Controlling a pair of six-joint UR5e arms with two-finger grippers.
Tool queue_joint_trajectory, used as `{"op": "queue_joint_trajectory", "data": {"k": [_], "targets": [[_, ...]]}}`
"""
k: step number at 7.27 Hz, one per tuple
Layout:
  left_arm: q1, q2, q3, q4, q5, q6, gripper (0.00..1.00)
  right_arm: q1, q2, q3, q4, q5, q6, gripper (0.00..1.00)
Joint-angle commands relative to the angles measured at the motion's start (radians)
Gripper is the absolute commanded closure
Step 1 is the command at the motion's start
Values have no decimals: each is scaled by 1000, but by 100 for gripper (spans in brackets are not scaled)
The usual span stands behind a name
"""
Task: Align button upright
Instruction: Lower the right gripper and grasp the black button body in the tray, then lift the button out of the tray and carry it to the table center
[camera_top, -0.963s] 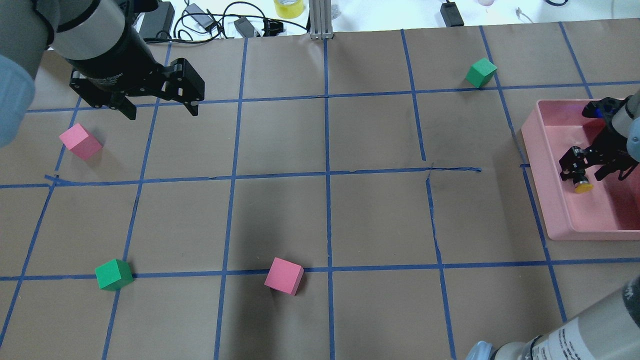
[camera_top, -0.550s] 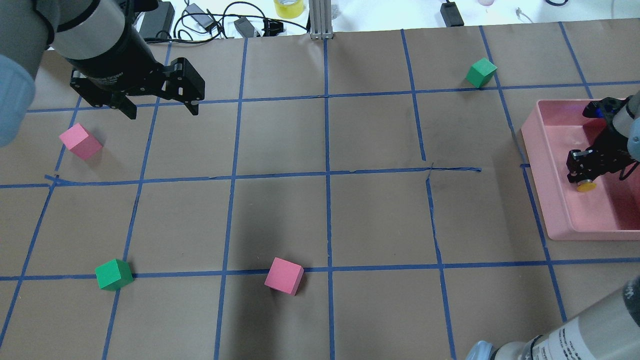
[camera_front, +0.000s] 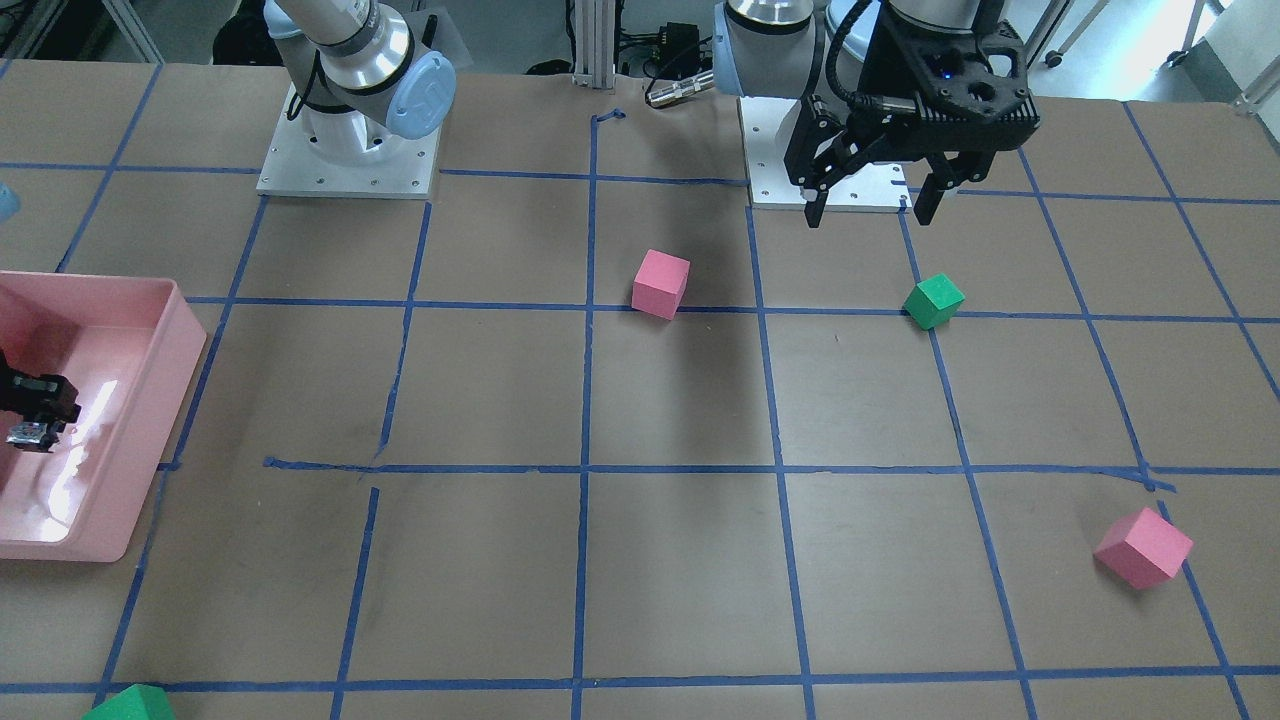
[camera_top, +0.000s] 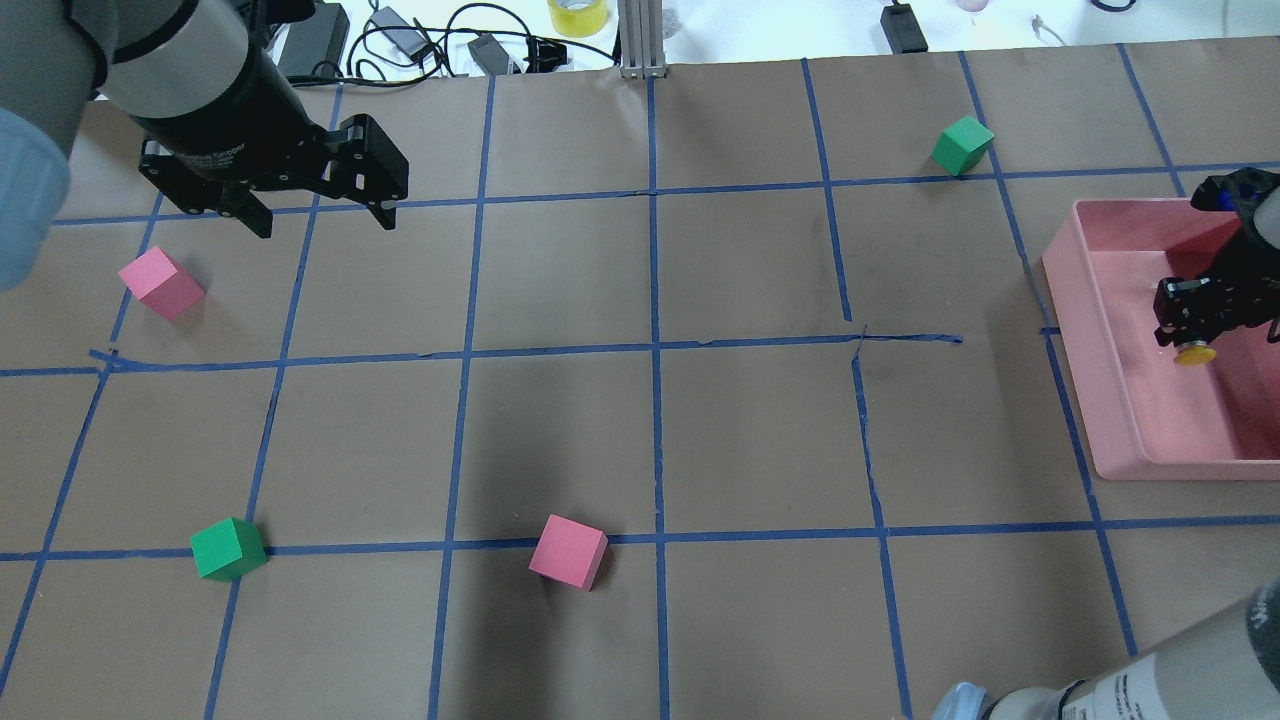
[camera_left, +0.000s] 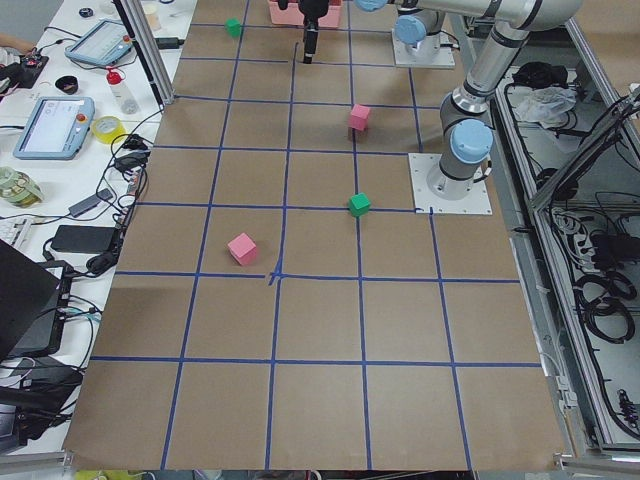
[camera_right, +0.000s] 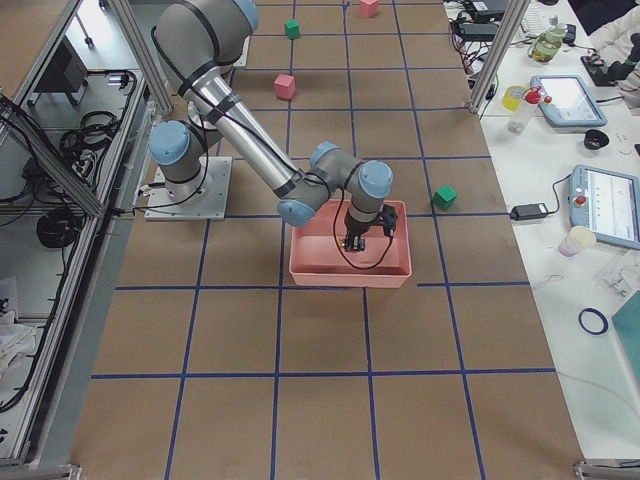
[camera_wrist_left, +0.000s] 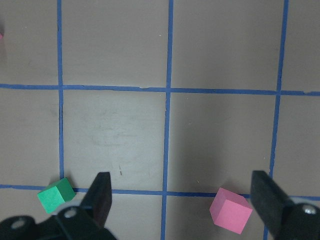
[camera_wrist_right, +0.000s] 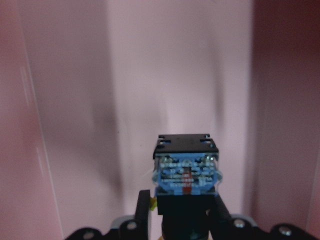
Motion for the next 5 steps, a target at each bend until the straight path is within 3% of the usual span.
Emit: {"op": "queue_joint_trajectory", "data": {"k": [1, 5], "targets": [[0, -3, -2, 35, 1, 0, 0, 12, -73, -26, 101, 3, 31, 100], [0, -2, -9, 37, 3, 0, 0, 184, -182, -163, 403, 13, 43, 100]]}}
